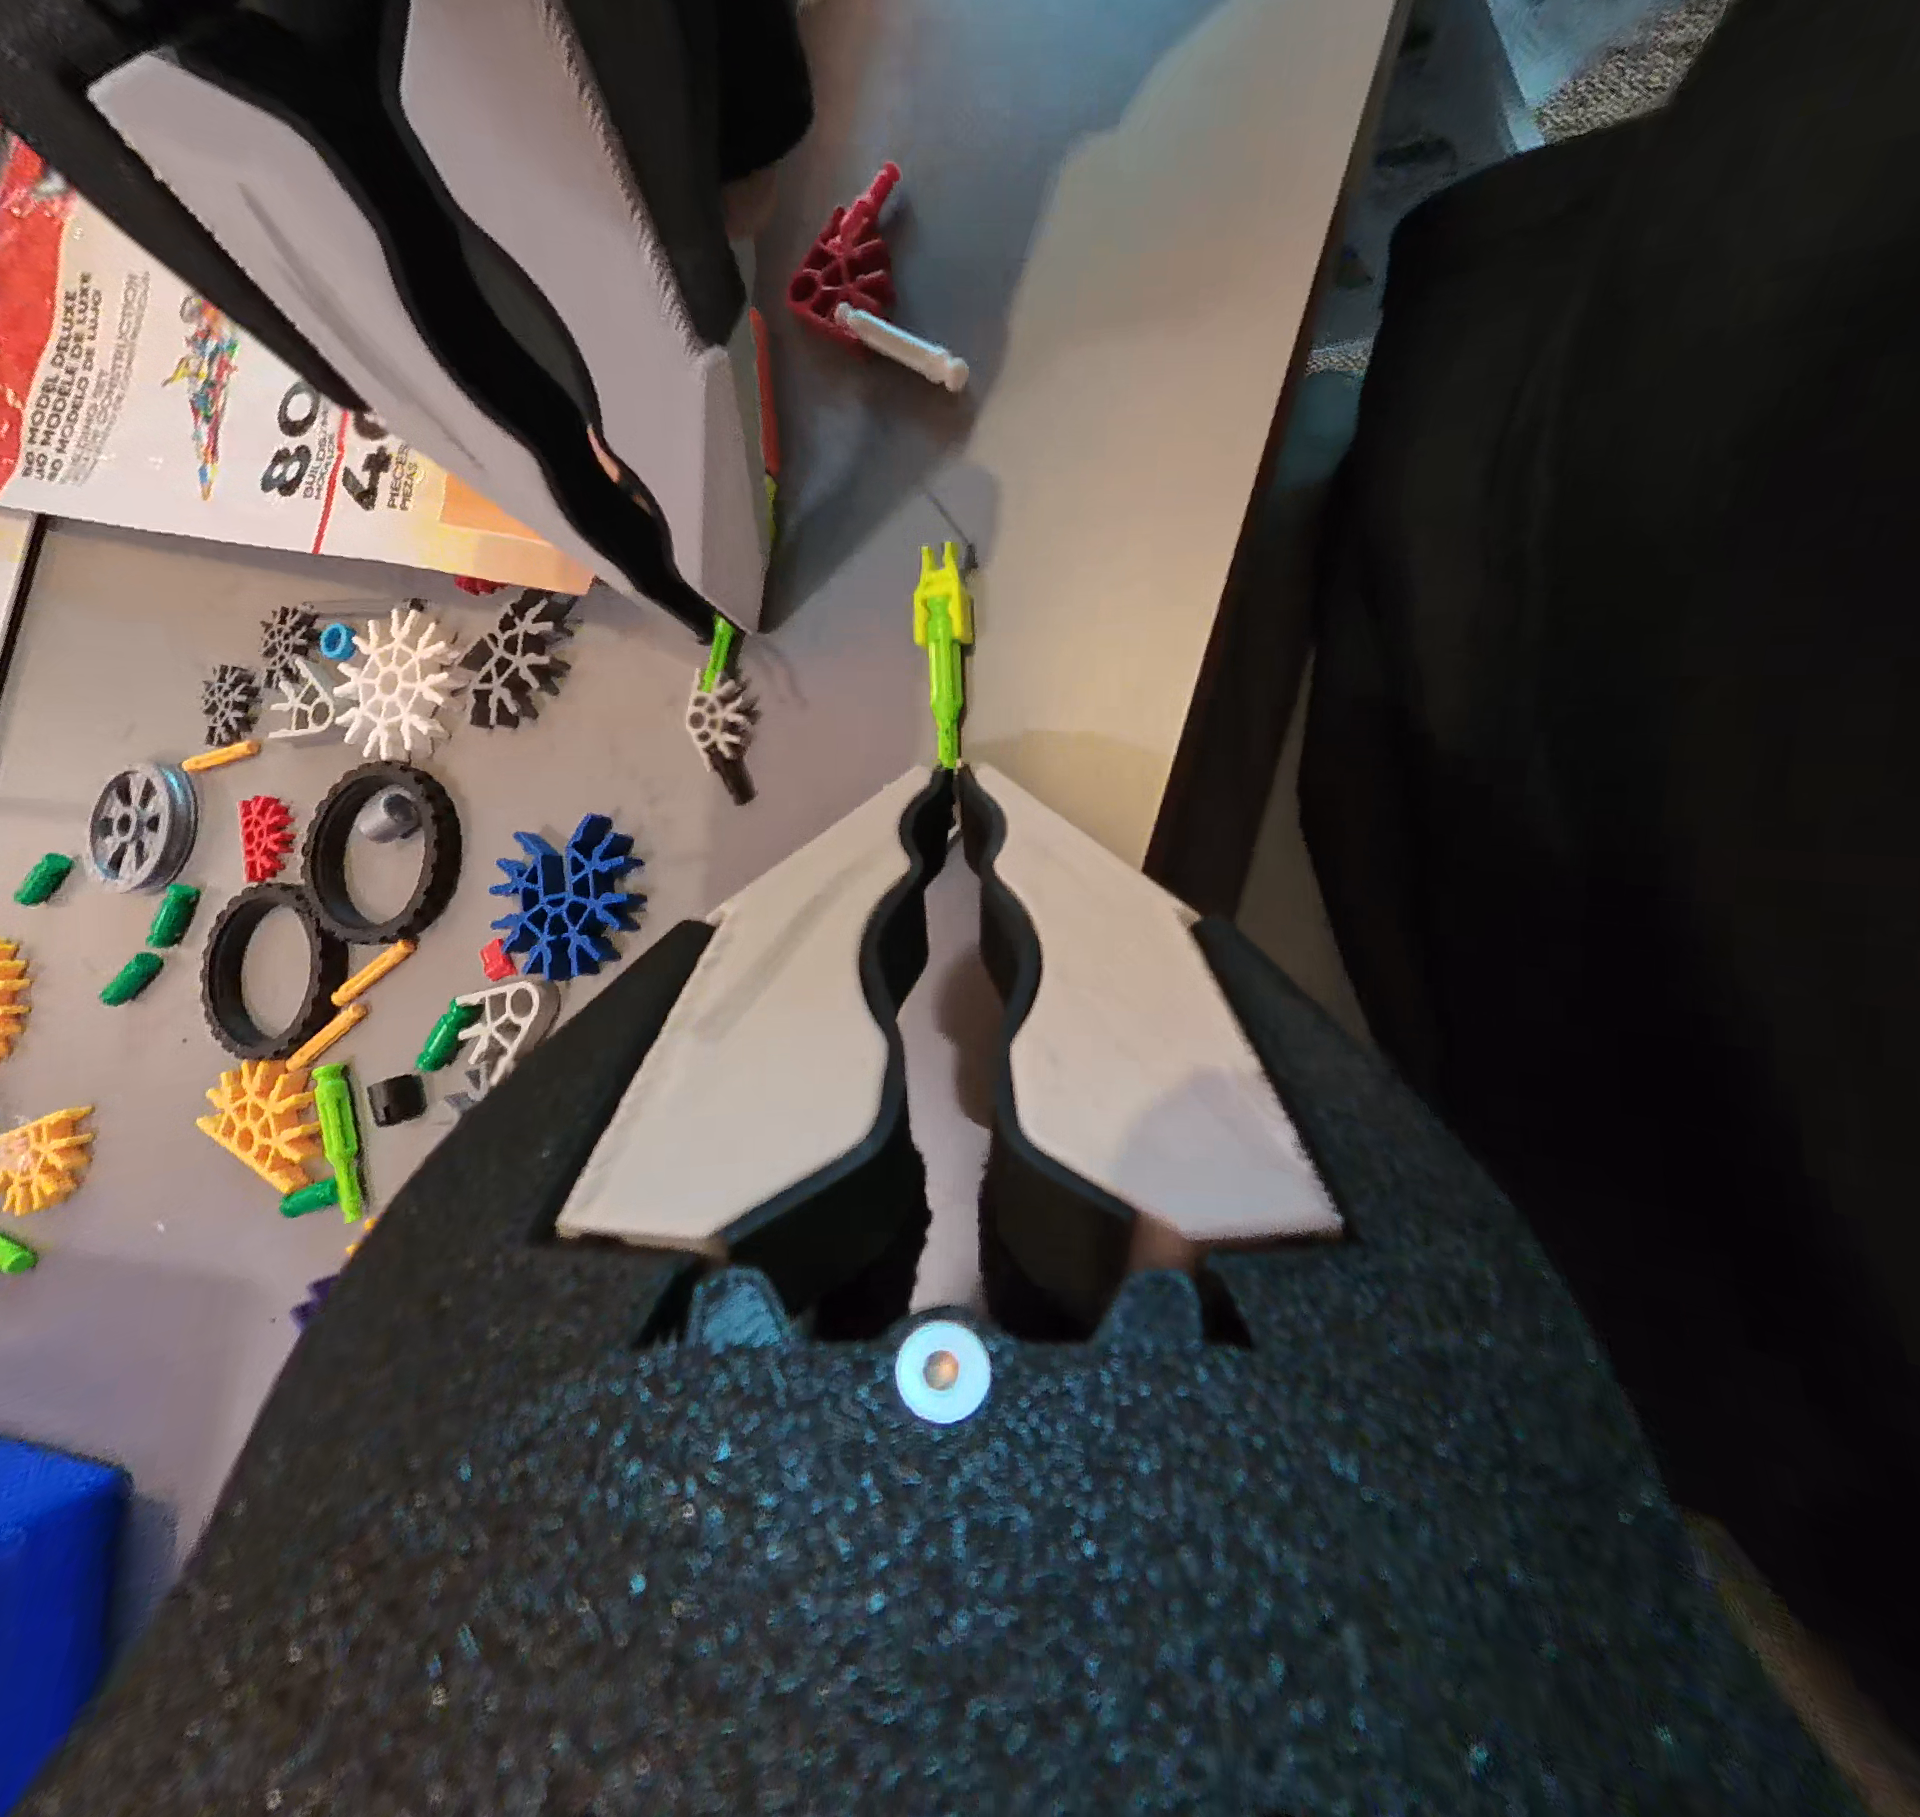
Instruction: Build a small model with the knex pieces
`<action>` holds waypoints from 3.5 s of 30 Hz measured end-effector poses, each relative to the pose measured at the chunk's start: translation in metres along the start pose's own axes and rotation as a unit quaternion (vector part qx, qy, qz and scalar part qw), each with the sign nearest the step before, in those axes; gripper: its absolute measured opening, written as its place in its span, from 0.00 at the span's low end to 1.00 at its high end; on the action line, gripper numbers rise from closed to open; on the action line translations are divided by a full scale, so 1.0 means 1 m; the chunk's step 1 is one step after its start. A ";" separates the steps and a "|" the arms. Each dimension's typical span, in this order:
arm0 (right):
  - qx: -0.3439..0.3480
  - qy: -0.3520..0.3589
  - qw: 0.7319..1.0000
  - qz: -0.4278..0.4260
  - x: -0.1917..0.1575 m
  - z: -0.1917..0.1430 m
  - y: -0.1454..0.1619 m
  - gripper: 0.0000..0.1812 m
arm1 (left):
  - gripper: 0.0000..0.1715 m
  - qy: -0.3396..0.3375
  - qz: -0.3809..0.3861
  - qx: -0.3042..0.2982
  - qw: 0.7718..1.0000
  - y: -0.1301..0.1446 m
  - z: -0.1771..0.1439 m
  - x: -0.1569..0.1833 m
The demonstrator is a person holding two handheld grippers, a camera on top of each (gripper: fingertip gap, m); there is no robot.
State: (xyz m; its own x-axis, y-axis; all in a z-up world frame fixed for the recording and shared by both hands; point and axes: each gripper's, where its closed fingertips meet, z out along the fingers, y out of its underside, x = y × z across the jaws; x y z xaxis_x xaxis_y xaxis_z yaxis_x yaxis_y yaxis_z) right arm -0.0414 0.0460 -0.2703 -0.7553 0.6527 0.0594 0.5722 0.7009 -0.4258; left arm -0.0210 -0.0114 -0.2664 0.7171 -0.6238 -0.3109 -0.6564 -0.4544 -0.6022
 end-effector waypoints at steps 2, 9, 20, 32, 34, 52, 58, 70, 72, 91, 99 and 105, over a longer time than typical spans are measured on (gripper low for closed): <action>0.006 -0.006 1.000 -0.011 -0.005 0.001 -0.002 0.03 | 0.00 0.015 0.023 0.010 1.000 0.000 -0.001 0.003; 0.011 -0.012 1.000 -0.019 -0.013 0.002 -0.007 0.03 | 0.00 0.032 0.065 0.025 0.997 -0.008 0.007 -0.001; 0.064 -0.013 0.998 0.017 -0.009 -0.026 -0.007 0.08 | 0.04 0.005 0.047 0.039 0.998 -0.004 -0.006 -0.015; 0.058 -0.030 0.998 -0.002 -0.055 -0.005 -0.011 0.05 | 0.07 -0.009 0.004 0.023 1.000 0.015 -0.009 -0.033; 0.058 -0.029 0.998 -0.003 -0.055 -0.004 -0.012 0.03 | 0.08 -0.009 0.003 0.016 1.000 0.019 -0.008 -0.033; 0.122 0.025 0.992 0.020 -0.064 -0.042 -0.004 0.07 | 0.08 -0.003 0.018 0.051 0.999 0.003 -0.013 -0.016; 0.187 0.082 0.976 0.071 -0.058 -0.072 0.021 0.15 | 0.10 -0.016 -0.007 0.051 0.999 0.015 -0.012 -0.026; 0.218 0.063 0.965 0.132 -0.062 -0.048 0.055 0.23 | 0.12 -0.020 -0.046 0.064 0.997 0.022 -0.010 -0.033; 0.207 0.063 0.967 0.132 -0.063 -0.044 0.057 0.27 | 0.12 -0.019 -0.047 0.062 0.997 0.022 -0.010 -0.033; 0.220 0.042 0.966 0.130 -0.065 -0.046 0.053 0.28 | 0.16 -0.021 -0.046 0.061 0.997 0.018 -0.009 -0.031; 0.227 0.034 0.964 0.134 -0.065 -0.047 0.053 0.28 | 0.13 -0.116 -0.092 0.011 0.989 0.062 -0.047 -0.073; 0.224 0.035 0.965 0.134 -0.065 -0.047 0.053 0.28 | 0.12 -0.088 -0.109 -0.014 0.990 0.074 -0.048 -0.073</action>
State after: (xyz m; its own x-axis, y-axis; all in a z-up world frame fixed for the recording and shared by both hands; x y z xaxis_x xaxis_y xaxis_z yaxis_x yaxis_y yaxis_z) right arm 0.0532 0.0538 -0.2548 -0.5677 0.8215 -0.0525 0.5356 0.3202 -0.7814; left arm -0.1335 -0.0300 -0.2528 0.8703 -0.3905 -0.3001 -0.4862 -0.5845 -0.6496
